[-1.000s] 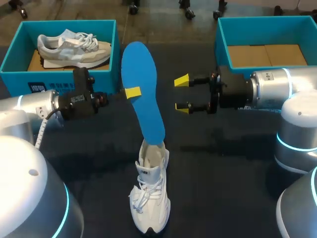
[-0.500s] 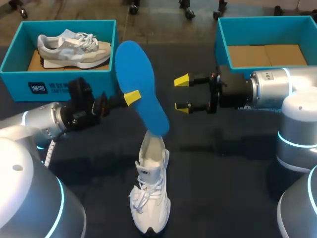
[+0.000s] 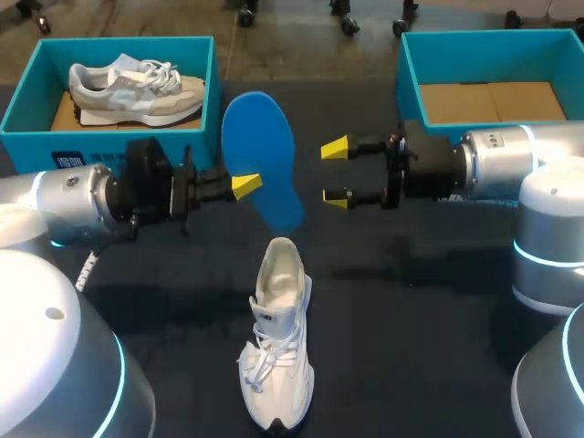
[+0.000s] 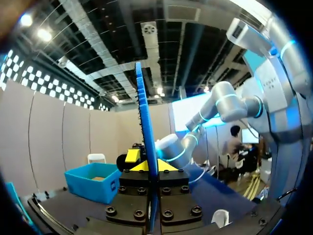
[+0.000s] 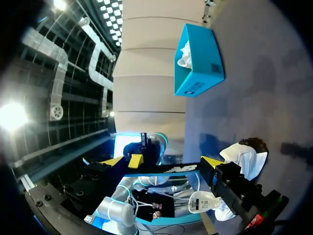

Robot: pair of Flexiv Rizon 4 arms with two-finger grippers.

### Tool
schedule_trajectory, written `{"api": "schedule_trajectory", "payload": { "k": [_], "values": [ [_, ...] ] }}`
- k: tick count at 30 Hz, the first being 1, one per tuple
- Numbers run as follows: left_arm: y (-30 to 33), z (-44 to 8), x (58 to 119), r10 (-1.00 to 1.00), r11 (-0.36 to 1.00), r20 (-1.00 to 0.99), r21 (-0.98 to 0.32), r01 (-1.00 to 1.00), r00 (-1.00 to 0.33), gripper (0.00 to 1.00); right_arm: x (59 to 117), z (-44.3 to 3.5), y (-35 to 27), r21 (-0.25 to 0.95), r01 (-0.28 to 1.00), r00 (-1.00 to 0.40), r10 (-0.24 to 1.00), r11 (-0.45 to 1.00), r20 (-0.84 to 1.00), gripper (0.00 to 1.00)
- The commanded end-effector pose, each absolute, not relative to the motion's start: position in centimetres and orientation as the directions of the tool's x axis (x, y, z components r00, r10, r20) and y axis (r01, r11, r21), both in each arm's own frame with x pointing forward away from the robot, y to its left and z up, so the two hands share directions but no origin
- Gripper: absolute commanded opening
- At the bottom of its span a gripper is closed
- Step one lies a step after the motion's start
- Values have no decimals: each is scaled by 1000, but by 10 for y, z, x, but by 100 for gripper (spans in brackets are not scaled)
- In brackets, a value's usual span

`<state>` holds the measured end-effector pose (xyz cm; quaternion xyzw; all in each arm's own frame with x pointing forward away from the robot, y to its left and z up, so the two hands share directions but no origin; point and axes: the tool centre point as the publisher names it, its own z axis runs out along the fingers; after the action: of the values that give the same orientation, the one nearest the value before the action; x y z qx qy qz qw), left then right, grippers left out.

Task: Take the shoe out of the shoebox, open the shoe tongue, remove and reinsert the insole, then place the shoe into the shoebox

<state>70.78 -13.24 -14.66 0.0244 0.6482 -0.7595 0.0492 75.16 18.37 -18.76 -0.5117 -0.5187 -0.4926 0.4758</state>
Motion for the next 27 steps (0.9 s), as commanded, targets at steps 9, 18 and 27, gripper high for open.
{"api": "schedule_trajectory", "payload": {
  "k": [9,18,27],
  "values": [
    [-127,-141,709,-25,-112,-235,-965,237,-972,0,752,-187,186,23,1000,-22,65,-10,998,100],
    [-113,-154,724,188,65,-712,-678,732,-676,0,752,-187,186,23,1000,-22,65,-10,998,100],
    [-104,-159,726,263,12,-719,-665,747,-644,0,752,-187,186,23,1000,-22,65,-10,998,100]
  ]
}}
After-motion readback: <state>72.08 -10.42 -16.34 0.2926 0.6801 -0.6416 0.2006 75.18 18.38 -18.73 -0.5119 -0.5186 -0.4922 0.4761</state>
